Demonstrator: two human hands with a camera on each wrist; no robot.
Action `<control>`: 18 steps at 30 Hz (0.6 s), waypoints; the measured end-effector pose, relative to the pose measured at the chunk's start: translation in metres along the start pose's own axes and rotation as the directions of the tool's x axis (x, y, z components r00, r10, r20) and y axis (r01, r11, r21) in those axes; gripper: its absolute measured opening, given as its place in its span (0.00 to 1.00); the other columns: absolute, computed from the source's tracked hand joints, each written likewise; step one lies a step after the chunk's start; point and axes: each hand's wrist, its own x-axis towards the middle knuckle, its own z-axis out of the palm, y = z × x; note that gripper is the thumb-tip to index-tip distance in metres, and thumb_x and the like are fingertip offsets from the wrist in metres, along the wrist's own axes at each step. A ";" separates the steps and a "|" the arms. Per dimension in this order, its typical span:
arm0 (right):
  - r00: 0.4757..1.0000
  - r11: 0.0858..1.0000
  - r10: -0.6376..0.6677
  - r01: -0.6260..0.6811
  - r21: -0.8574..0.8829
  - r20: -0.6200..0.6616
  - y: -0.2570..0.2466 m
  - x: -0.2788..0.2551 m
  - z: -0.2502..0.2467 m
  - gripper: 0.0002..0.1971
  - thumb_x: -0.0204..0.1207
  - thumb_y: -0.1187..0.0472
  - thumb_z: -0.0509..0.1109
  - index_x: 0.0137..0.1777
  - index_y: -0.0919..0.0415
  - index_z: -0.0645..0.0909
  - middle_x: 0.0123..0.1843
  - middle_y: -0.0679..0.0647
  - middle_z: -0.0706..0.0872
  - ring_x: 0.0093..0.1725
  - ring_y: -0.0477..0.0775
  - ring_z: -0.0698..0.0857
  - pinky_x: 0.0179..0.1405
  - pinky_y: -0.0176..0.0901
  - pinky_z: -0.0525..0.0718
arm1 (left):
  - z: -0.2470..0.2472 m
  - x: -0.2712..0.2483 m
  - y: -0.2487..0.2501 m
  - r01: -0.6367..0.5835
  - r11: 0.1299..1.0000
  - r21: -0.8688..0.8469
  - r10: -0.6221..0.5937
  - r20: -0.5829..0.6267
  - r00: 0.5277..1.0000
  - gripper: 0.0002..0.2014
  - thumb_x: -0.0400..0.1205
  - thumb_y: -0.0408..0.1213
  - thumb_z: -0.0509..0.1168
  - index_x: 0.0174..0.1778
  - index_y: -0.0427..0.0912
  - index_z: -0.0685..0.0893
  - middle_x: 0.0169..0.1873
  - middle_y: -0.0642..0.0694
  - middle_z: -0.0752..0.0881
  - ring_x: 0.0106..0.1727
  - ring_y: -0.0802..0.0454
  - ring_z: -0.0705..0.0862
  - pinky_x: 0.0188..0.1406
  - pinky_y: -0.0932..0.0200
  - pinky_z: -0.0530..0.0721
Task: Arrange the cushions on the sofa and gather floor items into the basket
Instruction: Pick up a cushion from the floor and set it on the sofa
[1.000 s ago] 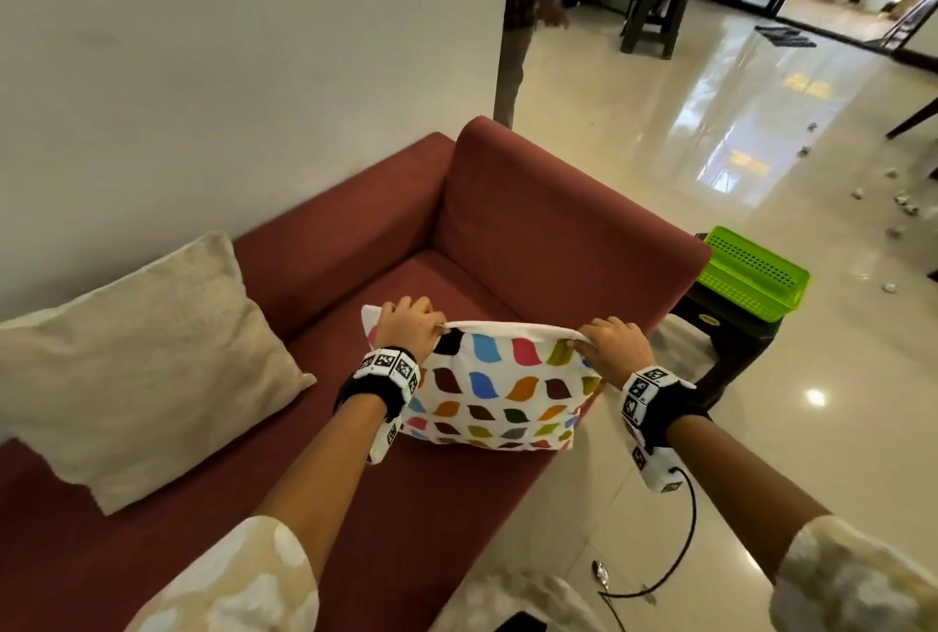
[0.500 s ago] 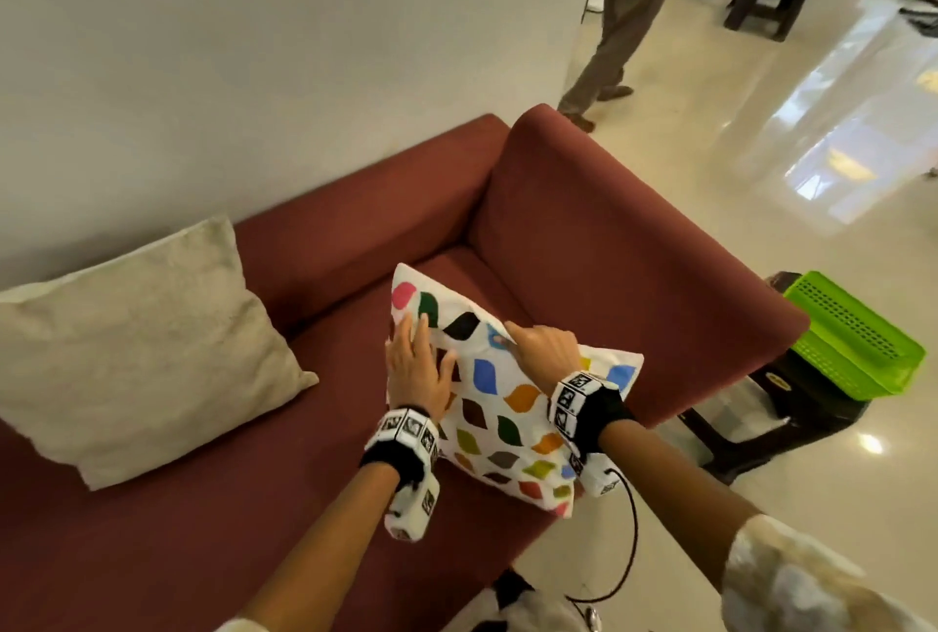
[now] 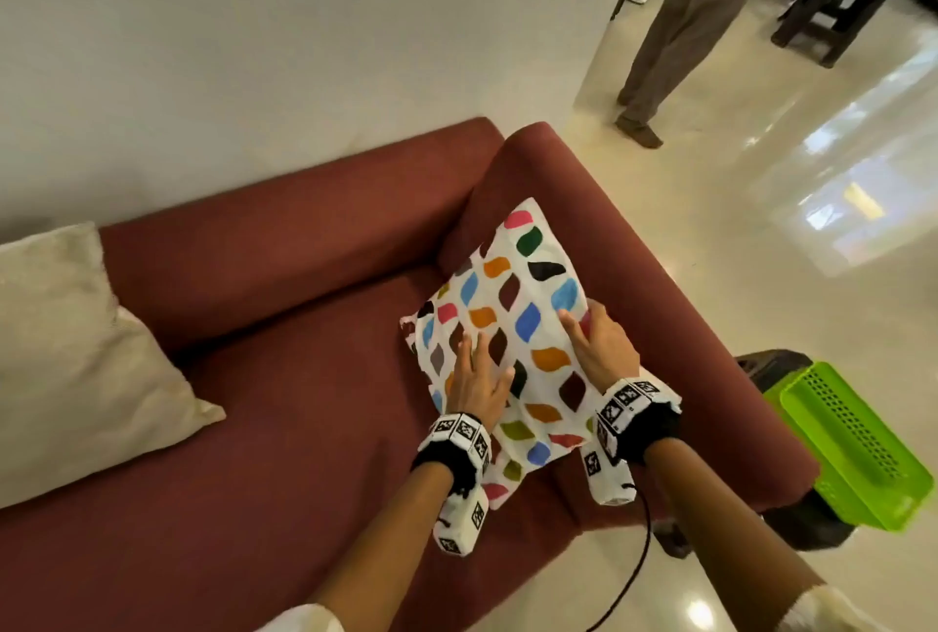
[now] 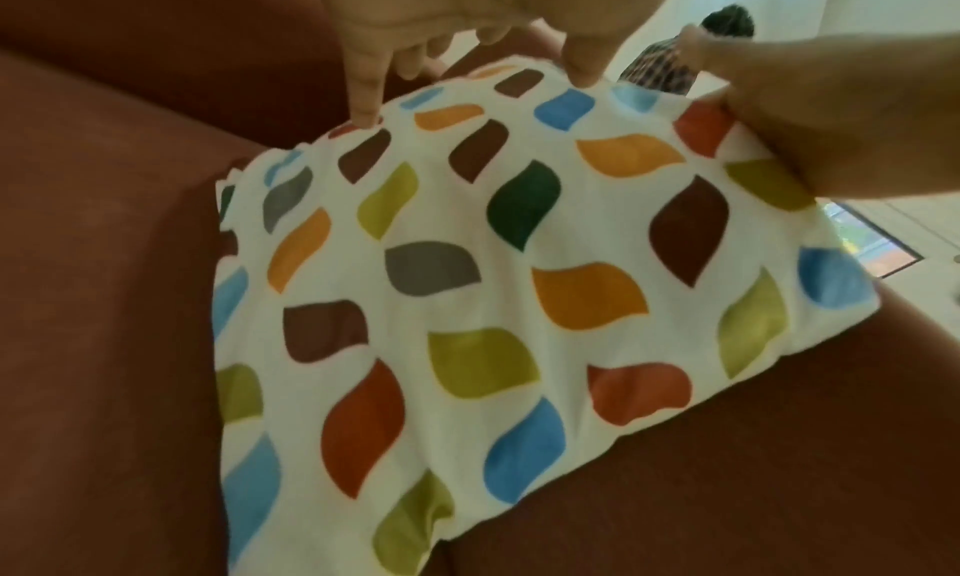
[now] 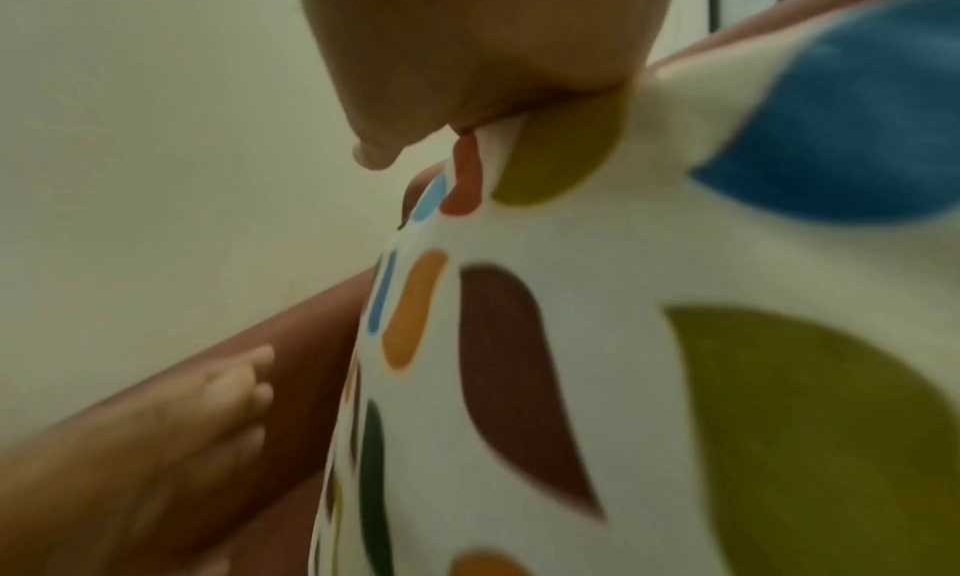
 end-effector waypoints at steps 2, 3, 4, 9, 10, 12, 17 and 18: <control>0.996 0.997 0.073 -0.073 0.012 0.054 0.002 0.016 -0.005 0.26 0.80 0.39 0.53 0.70 0.56 0.69 0.60 0.60 0.86 0.60 0.66 0.83 0.55 0.55 0.80 | 0.012 0.001 -0.001 0.083 0.995 -0.062 -0.081 0.038 0.996 0.35 0.84 0.49 0.55 0.83 0.43 0.46 0.84 0.40 0.44 0.85 0.44 0.46 0.84 0.47 0.55; 0.995 0.998 0.060 -0.057 -0.032 0.086 0.001 0.022 -0.006 0.22 0.81 0.42 0.53 0.65 0.56 0.73 0.58 0.61 0.86 0.58 0.67 0.84 0.53 0.54 0.80 | 0.017 0.001 -0.001 0.120 0.988 -0.099 -0.116 0.047 0.992 0.36 0.84 0.49 0.56 0.83 0.43 0.45 0.84 0.40 0.43 0.85 0.44 0.45 0.84 0.48 0.54; 0.996 0.996 0.013 -0.006 -0.083 0.090 -0.003 0.025 -0.006 0.19 0.82 0.45 0.53 0.58 0.57 0.76 0.54 0.61 0.87 0.55 0.67 0.85 0.49 0.53 0.80 | 0.020 0.001 -0.003 0.149 0.981 -0.126 -0.143 0.055 0.988 0.37 0.84 0.50 0.56 0.83 0.43 0.44 0.84 0.41 0.42 0.85 0.45 0.44 0.84 0.48 0.52; 0.969 0.979 -0.177 0.156 -0.128 -0.170 -0.013 0.015 -0.011 0.14 0.83 0.49 0.53 0.39 0.55 0.69 0.32 0.50 0.78 0.31 0.55 0.77 0.30 0.43 0.69 | 0.031 0.002 -0.004 0.115 0.977 -0.178 -0.103 0.077 0.992 0.54 0.70 0.73 0.50 0.82 0.41 0.39 0.84 0.43 0.39 0.85 0.48 0.41 0.85 0.51 0.49; 0.966 0.986 -0.154 0.135 -0.099 -0.210 -0.009 0.012 -0.014 0.14 0.83 0.49 0.53 0.39 0.55 0.69 0.32 0.50 0.78 0.31 0.55 0.77 0.31 0.43 0.68 | 0.032 0.004 -0.004 0.090 0.977 -0.191 -0.078 0.070 0.995 0.57 0.66 0.76 0.49 0.82 0.41 0.40 0.84 0.43 0.39 0.85 0.47 0.42 0.85 0.51 0.50; 0.973 0.997 -0.069 0.057 -0.060 -0.219 0.004 0.013 -0.019 0.15 0.83 0.48 0.52 0.42 0.58 0.71 0.35 0.53 0.81 0.35 0.61 0.81 0.34 0.44 0.70 | 0.036 0.007 -0.004 0.053 0.987 -0.150 -0.039 0.095 0.995 0.53 0.72 0.69 0.56 0.82 0.40 0.42 0.84 0.41 0.40 0.85 0.46 0.42 0.84 0.52 0.53; 0.989 0.974 -0.094 0.068 -0.214 -0.116 0.016 0.035 -0.025 0.27 0.78 0.36 0.51 0.65 0.55 0.73 0.58 0.56 0.80 0.58 0.60 0.81 0.45 0.51 0.80 | 0.040 0.014 -0.003 0.076 0.993 -0.087 -0.063 0.136 0.989 0.45 0.79 0.54 0.62 0.82 0.38 0.43 0.84 0.39 0.42 0.85 0.44 0.48 0.84 0.52 0.57; 0.991 0.974 -0.076 0.050 -0.223 -0.109 0.015 0.036 -0.026 0.32 0.76 0.33 0.51 0.69 0.55 0.70 0.61 0.57 0.79 0.60 0.60 0.80 0.45 0.51 0.81 | 0.040 0.016 -0.003 0.088 0.990 -0.108 -0.073 0.134 0.988 0.45 0.79 0.53 0.63 0.82 0.38 0.43 0.84 0.40 0.42 0.85 0.44 0.48 0.84 0.53 0.56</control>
